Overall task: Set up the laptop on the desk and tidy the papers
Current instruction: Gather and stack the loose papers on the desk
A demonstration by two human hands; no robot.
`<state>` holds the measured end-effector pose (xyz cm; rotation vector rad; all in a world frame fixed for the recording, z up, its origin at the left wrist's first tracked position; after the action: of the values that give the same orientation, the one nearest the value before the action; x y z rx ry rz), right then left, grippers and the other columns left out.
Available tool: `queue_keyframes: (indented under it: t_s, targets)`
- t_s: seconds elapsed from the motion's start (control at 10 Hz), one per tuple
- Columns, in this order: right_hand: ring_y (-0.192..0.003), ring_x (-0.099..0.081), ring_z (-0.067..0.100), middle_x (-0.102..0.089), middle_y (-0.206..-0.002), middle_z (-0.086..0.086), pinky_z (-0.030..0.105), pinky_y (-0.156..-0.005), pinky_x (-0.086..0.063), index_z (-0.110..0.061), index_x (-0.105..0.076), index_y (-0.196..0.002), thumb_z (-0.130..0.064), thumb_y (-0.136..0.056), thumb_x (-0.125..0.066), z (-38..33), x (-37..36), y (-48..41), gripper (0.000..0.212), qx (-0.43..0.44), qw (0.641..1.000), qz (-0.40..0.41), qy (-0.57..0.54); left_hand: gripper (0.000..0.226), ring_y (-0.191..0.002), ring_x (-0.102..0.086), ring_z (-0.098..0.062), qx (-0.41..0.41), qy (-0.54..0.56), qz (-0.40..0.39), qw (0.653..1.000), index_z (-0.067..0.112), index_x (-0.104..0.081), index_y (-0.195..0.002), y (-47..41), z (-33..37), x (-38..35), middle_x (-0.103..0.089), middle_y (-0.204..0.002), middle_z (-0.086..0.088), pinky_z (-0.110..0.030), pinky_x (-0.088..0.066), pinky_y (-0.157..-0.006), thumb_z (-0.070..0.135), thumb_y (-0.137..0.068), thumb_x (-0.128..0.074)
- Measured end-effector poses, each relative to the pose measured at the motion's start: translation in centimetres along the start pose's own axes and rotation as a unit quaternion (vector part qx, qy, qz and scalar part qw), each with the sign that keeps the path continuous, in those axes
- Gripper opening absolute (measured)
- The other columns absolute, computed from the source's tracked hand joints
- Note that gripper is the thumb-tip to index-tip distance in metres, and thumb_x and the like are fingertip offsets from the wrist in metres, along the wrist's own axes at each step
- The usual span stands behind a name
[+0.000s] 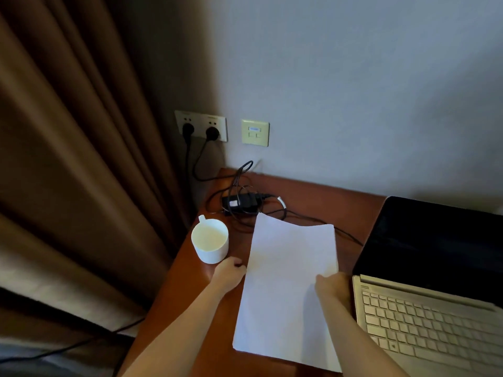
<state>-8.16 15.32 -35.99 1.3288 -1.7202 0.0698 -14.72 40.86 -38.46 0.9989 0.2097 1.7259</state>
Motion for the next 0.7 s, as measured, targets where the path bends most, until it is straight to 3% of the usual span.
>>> queue_keyframes:
  t_s: [0.1, 0.2, 0.3, 0.4, 0.5, 0.6, 0.7]
  targets:
    - [-0.115, -0.054, 0.040, -0.054, -0.125, 0.028, 0.042, -0.095, -0.046, 0.007, -0.045, -0.126, -0.012, -0.086, -0.059, 0.6, -0.6, -0.3, 0.046, -0.008, 1.000, -0.002, -0.019, 0.017, -0.087, -0.060, -0.022, 0.027, 0.057, 0.023, 0.998, 0.013, -0.060, -0.088, -0.3, -1.0, 0.9, -0.062, -0.096, -0.009, -0.031, -0.052, -0.084, 0.017, -0.096, -0.047]
    - [-0.117, -0.053, 0.041, -0.053, -0.128, 0.026, 0.040, -0.092, -0.045, 0.006, -0.043, -0.128, -0.011, -0.085, -0.062, 1.1, -0.6, 0.2, 0.050, -0.019, 1.000, 0.005, 0.005, 0.019, -0.059, -0.049, -0.011, 0.089, 0.128, 0.016, 0.988, 0.014, -0.049, -0.075, -0.2, -2.7, 1.9, -0.054, -0.075, -0.002, -0.019, -0.044, -0.054, 0.015, -0.094, -0.049]
    - [-0.115, -0.054, 0.040, -0.055, -0.125, 0.026, 0.039, -0.089, -0.045, 0.006, -0.047, -0.124, -0.008, -0.083, -0.063, 1.3, -0.8, 0.7, 0.046, -0.016, 1.000, 0.006, -0.021, 0.019, -0.057, -0.053, -0.012, 0.132, 0.180, 0.031, 0.974, 0.010, -0.052, -0.088, 0.2, -4.0, 3.3, -0.058, -0.075, -0.003, -0.020, -0.048, -0.055, 0.025, -0.087, -0.064]
    - [-0.111, -0.056, 0.040, -0.057, -0.122, 0.025, 0.039, -0.088, -0.046, 0.006, -0.050, -0.120, -0.005, -0.081, -0.063, 1.6, -0.9, 1.0, 0.043, 0.000, 0.999, 0.016, -0.037, 0.050, -0.071, -0.061, -0.017, 0.119, 0.154, 0.094, 0.976, 0.009, -0.049, -0.109, 0.3, -5.1, 5.0, -0.062, -0.094, -0.009, -0.024, -0.053, -0.060, 0.036, -0.076, -0.075]
    - [-0.107, -0.058, 0.040, -0.059, -0.119, 0.024, 0.039, -0.087, -0.046, 0.003, -0.052, -0.118, -0.005, -0.081, -0.062, 2.0, -1.1, 1.3, 0.039, 0.011, 0.998, 0.020, -0.059, 0.073, -0.104, -0.058, -0.026, 0.044, 0.169, 0.171, 0.970, 0.012, -0.037, -0.123, 0.6, -4.6, 6.5, -0.052, -0.120, -0.011, -0.028, -0.052, -0.077, 0.029, -0.068, -0.082]
    - [-0.106, -0.058, 0.039, -0.060, -0.118, 0.022, 0.038, -0.086, -0.047, 0.001, -0.052, -0.119, -0.004, -0.082, -0.061, 2.3, -1.3, 1.7, 0.038, 0.021, 0.996, 0.009, -0.085, 0.093, -0.119, -0.049, -0.025, -0.050, 0.164, 0.219, 0.961, 0.016, -0.030, -0.135, 0.7, -2.4, 8.0, -0.043, -0.131, -0.008, -0.035, -0.049, -0.091, 0.028, -0.062, -0.086]
    - [-0.106, -0.059, 0.038, -0.061, -0.117, 0.023, 0.037, -0.085, -0.046, 0.004, -0.053, -0.115, -0.003, -0.083, -0.062, 2.7, -1.2, 1.9, 0.034, 0.031, 0.995, 0.011, -0.099, 0.094, -0.119, -0.049, -0.023, -0.102, 0.165, 0.215, 0.957, 0.020, -0.029, -0.139, 0.6, -0.8, 8.4, -0.045, -0.131, -0.004, -0.036, -0.048, -0.097, 0.027, -0.064, -0.085]
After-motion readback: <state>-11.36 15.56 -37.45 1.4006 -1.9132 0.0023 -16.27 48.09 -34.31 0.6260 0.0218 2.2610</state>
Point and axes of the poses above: each hand's wrist, its own y-axis away from the middle knuckle, its own x-axis out of the back of the hand, z = x × y, the point moved 7 cm from there along -y, towards the middle knuckle
